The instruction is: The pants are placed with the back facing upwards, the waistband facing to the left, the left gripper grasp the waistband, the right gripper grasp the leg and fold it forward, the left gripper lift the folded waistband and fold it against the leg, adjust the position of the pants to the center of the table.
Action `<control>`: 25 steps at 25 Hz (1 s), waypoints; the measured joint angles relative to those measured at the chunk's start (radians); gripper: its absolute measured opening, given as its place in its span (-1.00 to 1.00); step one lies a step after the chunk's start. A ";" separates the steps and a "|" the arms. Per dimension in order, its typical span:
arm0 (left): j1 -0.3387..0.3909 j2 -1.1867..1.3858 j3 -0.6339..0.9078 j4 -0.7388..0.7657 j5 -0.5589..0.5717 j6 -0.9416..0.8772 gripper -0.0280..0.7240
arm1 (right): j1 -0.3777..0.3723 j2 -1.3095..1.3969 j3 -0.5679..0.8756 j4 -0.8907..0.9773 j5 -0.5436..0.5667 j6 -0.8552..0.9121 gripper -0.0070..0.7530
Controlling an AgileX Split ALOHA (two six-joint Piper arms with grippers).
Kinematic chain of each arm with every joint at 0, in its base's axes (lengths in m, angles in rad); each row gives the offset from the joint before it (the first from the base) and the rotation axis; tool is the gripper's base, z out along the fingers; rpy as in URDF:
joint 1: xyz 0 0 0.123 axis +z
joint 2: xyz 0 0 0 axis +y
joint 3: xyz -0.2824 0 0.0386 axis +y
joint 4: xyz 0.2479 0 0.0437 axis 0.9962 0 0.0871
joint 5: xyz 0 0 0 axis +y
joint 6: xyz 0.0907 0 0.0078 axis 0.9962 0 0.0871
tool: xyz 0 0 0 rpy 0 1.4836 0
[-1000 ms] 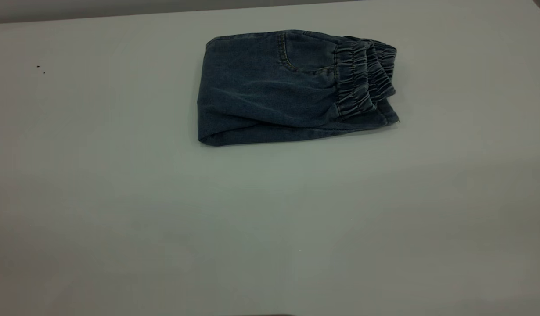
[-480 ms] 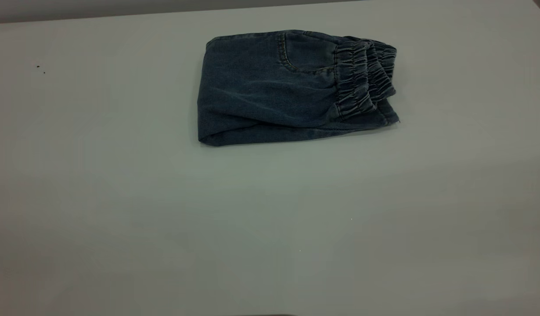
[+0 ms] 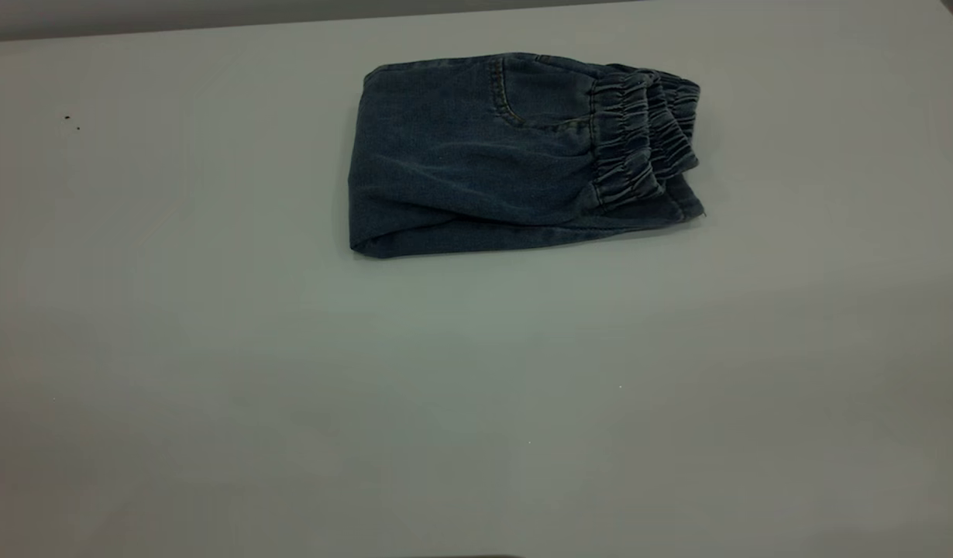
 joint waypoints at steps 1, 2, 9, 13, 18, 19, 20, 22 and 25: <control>0.000 0.000 0.000 0.000 0.000 0.000 0.49 | 0.000 0.000 0.000 -0.002 -0.001 0.005 0.25; 0.000 0.000 0.000 0.000 0.000 0.000 0.49 | 0.000 0.000 0.000 -0.002 -0.002 0.008 0.25; 0.000 0.000 0.000 0.000 0.000 0.000 0.49 | 0.000 0.000 0.000 -0.002 -0.003 0.012 0.25; 0.000 0.000 0.000 0.000 0.000 0.000 0.49 | 0.000 0.000 0.000 -0.002 -0.003 0.013 0.25; 0.000 0.000 0.000 0.000 0.000 0.000 0.49 | 0.000 0.000 0.000 -0.002 -0.003 0.013 0.25; 0.000 0.000 0.000 0.000 0.000 0.000 0.49 | 0.000 0.000 0.000 -0.002 -0.003 0.013 0.25; 0.000 0.000 0.000 0.000 0.000 0.000 0.49 | 0.000 0.000 0.000 -0.002 -0.003 0.013 0.25; 0.000 0.000 0.000 0.000 0.000 0.000 0.49 | 0.000 0.000 0.000 -0.002 -0.003 0.013 0.25; 0.000 0.000 0.000 0.000 0.000 0.000 0.49 | 0.000 0.000 0.000 -0.002 -0.003 0.013 0.25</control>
